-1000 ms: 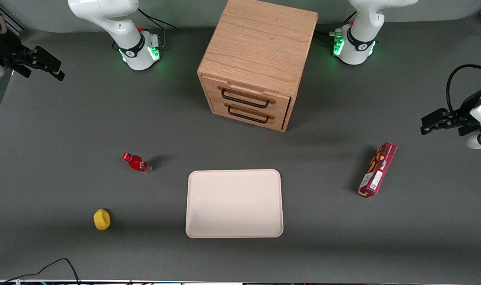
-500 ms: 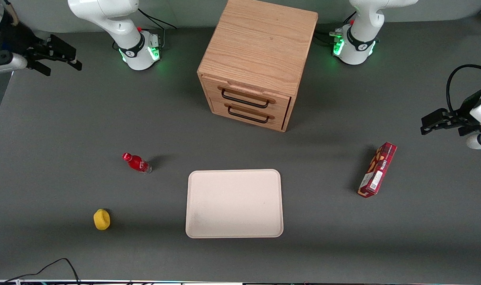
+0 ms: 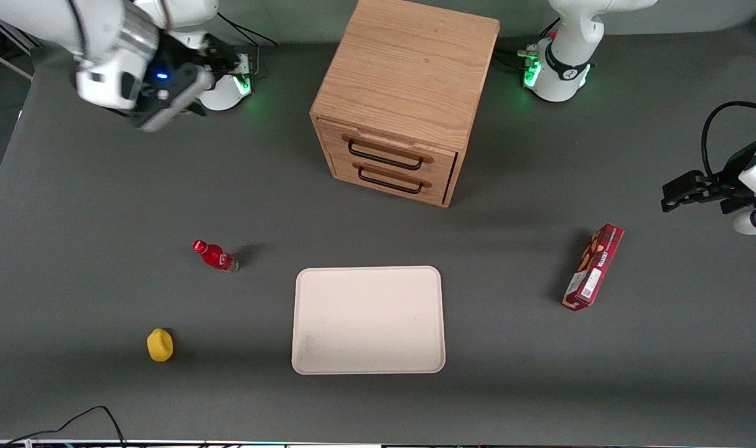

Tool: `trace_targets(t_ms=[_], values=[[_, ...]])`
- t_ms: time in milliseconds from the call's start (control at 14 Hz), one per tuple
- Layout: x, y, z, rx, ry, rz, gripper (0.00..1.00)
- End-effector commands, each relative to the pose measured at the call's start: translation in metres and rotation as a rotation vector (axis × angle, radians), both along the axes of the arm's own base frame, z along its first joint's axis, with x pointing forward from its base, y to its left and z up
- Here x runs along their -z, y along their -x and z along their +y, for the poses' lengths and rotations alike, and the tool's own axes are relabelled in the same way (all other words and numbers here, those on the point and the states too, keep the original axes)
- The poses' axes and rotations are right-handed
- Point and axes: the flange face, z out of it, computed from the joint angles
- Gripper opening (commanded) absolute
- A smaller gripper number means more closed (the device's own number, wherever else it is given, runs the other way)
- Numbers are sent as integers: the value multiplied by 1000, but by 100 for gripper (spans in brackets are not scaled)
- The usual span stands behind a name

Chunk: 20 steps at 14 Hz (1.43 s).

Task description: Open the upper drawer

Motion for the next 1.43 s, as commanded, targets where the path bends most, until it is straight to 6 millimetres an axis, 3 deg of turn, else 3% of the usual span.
trace_targets(t_ms=[0,143,286,500,714,1000,1357], values=[[31,-31,60,-131,-107,41,100],[66,-53,94,-251,-206,30,100],[94,-69,110,-339,-289,-24,100],[144,-79,136,-369,-273,-39,100],[185,-72,172,-419,-263,-60,100],[210,-55,192,-461,-245,-66,100],[226,-49,198,-476,-227,-67,100]])
